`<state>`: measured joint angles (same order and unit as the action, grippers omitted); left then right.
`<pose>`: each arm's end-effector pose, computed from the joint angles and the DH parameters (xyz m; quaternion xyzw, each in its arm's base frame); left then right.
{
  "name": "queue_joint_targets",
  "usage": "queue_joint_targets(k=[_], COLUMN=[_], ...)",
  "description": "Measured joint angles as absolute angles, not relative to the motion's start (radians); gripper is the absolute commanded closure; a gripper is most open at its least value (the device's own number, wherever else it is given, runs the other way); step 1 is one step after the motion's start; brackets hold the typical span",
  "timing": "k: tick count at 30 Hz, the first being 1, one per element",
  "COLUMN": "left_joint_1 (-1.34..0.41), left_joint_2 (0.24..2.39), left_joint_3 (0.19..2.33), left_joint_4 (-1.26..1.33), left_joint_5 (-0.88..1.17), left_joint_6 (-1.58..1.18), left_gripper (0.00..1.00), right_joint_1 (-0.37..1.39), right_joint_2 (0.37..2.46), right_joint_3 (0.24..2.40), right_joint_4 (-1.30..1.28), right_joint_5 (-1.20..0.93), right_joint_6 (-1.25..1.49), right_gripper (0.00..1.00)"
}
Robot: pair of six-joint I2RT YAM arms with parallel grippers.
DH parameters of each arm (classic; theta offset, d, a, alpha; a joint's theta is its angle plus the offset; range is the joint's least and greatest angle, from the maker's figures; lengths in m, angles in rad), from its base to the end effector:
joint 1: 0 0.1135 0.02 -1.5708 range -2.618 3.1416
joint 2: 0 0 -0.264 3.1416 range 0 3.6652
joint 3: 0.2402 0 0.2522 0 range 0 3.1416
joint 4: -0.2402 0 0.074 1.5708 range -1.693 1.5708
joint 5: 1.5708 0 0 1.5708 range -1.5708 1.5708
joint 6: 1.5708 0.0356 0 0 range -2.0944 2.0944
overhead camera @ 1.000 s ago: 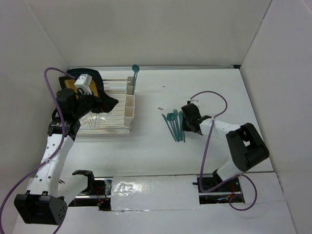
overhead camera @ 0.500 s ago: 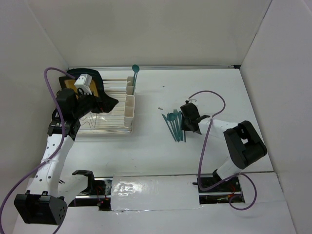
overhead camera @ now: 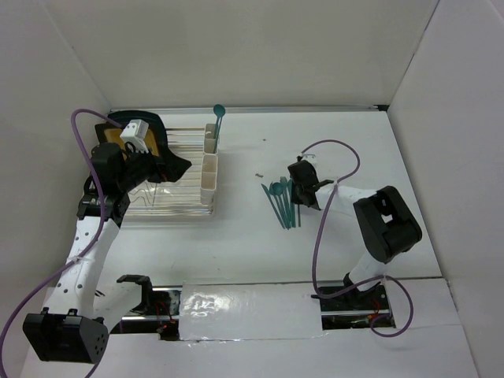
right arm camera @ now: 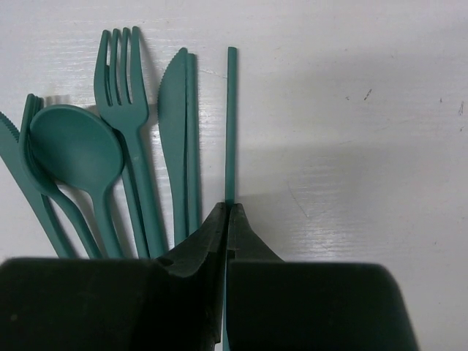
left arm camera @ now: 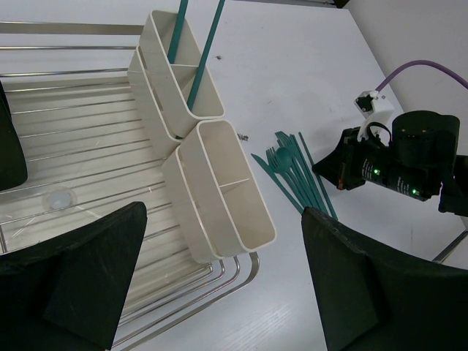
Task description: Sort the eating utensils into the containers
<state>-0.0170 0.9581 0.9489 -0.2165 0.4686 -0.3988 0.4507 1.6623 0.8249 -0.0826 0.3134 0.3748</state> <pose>0.2165 -0.0198 0.3636 -0.0024 0.7745 -0.3028 0.5554 0.2910 0.1286 0.1488 0.0144 0.9371 -0.0088 0.3486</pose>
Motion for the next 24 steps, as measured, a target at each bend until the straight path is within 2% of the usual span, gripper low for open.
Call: queue_joint_targets(k=[5, 9, 14, 24], left_joint_1=[-0.017, -0.017, -0.017, -0.017], left_joint_2=[0.958, 0.958, 0.958, 0.958], left_joint_3=[0.949, 0.949, 0.949, 0.949], left_joint_4=[-0.216, -0.217, -0.216, -0.216], left_joint_5=[0.469, 0.469, 0.469, 0.469], left_joint_6=[-0.399, -0.399, -0.399, -0.399], left_gripper=[0.00, 0.00, 0.00, 0.00], right_joint_1=[0.434, 0.402, 0.364, 0.352], right_joint_2=[1.623, 1.460, 1.275, 1.132], right_joint_3=[0.802, 0.773, 0.854, 0.887], right_joint_4=[-0.088, -0.099, -0.076, 0.283], right_joint_5=[0.258, 0.150, 0.017, -0.417], right_joint_6=[0.361, 0.342, 0.326, 0.287], right_gripper=[1.00, 1.00, 1.00, 1.00])
